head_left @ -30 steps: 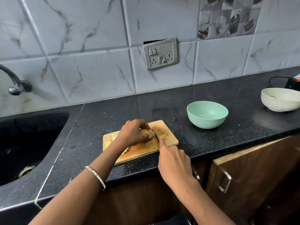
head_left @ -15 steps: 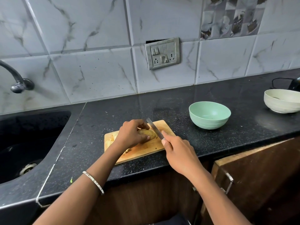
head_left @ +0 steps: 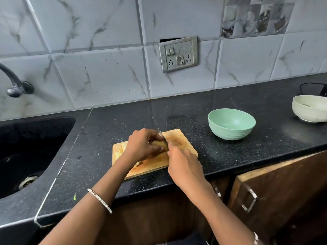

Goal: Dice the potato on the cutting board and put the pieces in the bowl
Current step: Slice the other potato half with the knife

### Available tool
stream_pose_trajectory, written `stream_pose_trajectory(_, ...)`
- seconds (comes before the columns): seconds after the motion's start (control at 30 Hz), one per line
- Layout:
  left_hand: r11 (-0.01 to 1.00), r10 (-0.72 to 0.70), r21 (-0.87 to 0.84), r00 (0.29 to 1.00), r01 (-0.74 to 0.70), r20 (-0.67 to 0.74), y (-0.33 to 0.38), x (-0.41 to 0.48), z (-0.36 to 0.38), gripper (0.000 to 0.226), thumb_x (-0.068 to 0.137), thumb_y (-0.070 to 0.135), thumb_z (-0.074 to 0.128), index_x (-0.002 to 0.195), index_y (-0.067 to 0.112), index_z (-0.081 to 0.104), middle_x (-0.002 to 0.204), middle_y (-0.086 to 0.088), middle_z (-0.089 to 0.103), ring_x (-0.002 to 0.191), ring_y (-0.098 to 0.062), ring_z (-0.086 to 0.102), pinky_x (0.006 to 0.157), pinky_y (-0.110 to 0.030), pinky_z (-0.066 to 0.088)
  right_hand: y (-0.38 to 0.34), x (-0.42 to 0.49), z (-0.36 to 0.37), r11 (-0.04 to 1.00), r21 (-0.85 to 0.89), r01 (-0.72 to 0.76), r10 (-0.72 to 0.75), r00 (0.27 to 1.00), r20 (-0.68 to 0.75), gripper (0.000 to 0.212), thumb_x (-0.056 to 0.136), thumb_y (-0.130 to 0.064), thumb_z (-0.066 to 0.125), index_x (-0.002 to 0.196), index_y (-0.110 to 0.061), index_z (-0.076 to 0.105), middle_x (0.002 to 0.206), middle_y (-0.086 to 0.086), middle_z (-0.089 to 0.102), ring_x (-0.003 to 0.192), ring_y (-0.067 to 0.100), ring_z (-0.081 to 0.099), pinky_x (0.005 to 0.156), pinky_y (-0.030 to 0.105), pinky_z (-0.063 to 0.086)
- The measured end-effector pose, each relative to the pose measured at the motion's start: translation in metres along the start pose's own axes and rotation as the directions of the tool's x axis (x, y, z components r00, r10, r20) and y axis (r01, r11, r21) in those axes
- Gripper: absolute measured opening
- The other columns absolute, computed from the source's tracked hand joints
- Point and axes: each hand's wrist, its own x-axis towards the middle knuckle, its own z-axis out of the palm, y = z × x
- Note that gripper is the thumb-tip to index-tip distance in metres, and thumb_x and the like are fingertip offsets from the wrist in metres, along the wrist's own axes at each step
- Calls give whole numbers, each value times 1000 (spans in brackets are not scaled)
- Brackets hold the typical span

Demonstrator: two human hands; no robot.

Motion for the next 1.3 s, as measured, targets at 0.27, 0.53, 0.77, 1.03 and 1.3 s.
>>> stream_pose_trajectory(0.27, 1000, 4, 10, 999, -4, -54, 3, -5, 1, 31, 70, 32, 86, 99, 30, 76, 96, 9, 74, 93, -11, 67, 84, -31, 55, 3, -8, 1, 999, -42, -3, 4, 1000, 19, 63, 103, -18, 48, 160, -28, 22, 125, 10, 61, 114, 34, 61, 84, 42, 50)
stream_pose_trajectory(0.53, 1000, 4, -10, 1000, -4, -14, -1, -2, -2, 32, 68, 35, 87, 98, 33, 76, 97, 12, 74, 94, -7, 67, 87, -32, 54, -1, 1, 7, 999, -30, -22, 23, 1000, 16, 56, 103, -19, 48, 156, -23, 31, 123, 11, 60, 111, 33, 62, 81, 41, 50)
stream_pose_trajectory(0.77, 999, 3, 36, 999, -2, -47, 4, -4, -1, 32, 69, 36, 86, 99, 32, 75, 99, 8, 74, 98, -12, 67, 88, -32, 53, 1, 1, 5, 998, -66, -12, 15, 999, 49, 55, 103, -19, 47, 156, -24, 31, 126, 11, 58, 113, 34, 59, 73, 38, 40)
stream_pose_trajectory(1.03, 999, -1, 37, 999, 3, -53, 3, -6, 0, 31, 70, 37, 85, 99, 32, 74, 100, 8, 74, 100, -13, 67, 87, -34, 54, 3, -6, 5, 999, -41, 2, -1, 999, 35, 59, 103, -23, 48, 158, -25, 27, 123, 11, 60, 112, 34, 61, 76, 39, 45)
stream_pose_trajectory(1.3, 987, 118, 113, 993, -116, -12, 3, -11, 3, 38, 80, 30, 77, 115, 38, 63, 123, 6, 68, 108, -18, 63, 90, -35, 51, 3, -6, 7, 999, -34, -12, 13, 1000, 20, 54, 105, -24, 43, 157, -27, 29, 124, 10, 59, 112, 33, 61, 82, 41, 48)
